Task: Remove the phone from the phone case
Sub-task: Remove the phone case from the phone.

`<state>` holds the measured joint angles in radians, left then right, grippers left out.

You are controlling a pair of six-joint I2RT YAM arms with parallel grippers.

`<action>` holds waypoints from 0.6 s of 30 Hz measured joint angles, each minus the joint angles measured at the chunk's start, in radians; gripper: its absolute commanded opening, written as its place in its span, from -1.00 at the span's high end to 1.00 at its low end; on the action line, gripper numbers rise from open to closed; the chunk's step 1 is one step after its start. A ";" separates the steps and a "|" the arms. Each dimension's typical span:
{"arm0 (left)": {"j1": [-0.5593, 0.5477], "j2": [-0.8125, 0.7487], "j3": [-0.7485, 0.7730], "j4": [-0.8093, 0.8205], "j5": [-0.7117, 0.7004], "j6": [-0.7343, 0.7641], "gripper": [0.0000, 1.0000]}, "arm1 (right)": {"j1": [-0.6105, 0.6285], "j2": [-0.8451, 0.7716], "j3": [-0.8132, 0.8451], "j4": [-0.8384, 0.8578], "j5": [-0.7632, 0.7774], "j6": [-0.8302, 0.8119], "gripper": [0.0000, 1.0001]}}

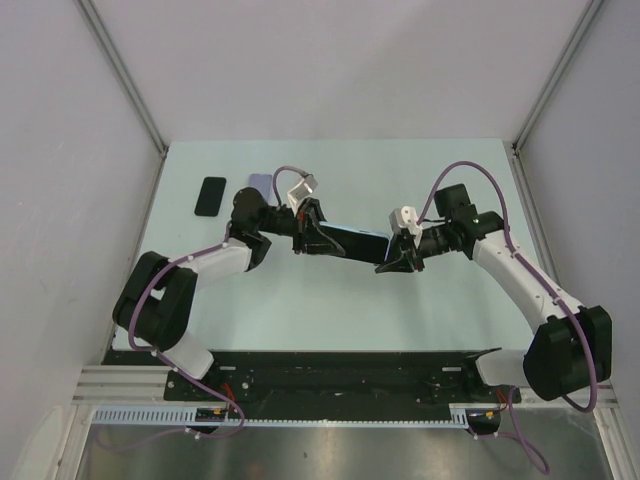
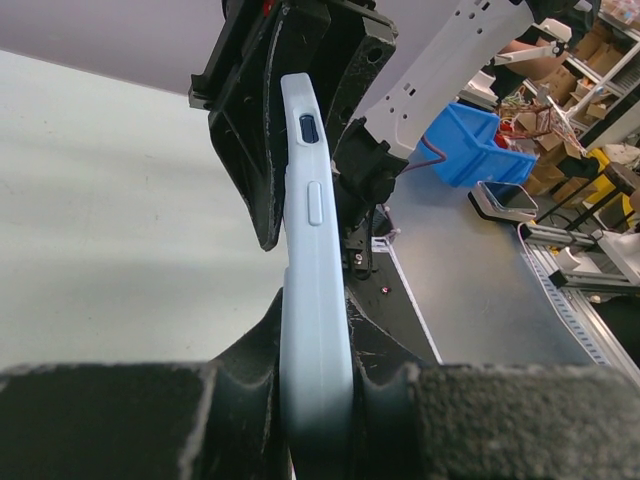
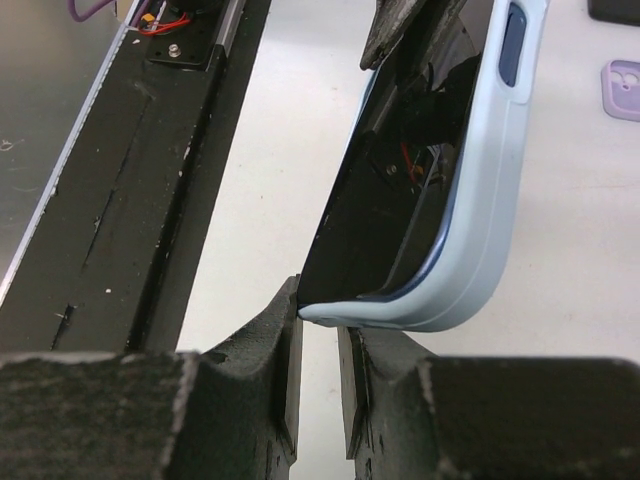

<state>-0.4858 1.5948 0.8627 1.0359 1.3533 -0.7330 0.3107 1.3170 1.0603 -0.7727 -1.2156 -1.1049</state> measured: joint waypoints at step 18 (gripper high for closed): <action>-0.017 0.000 -0.008 -0.013 -0.008 0.001 1.00 | 0.001 -0.015 -0.035 0.032 0.060 -0.077 0.68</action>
<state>-0.5026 1.5948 0.8543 1.0225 1.3449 -0.7322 0.3115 1.3018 1.0248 -0.7406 -1.1561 -1.1816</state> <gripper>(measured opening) 0.198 0.205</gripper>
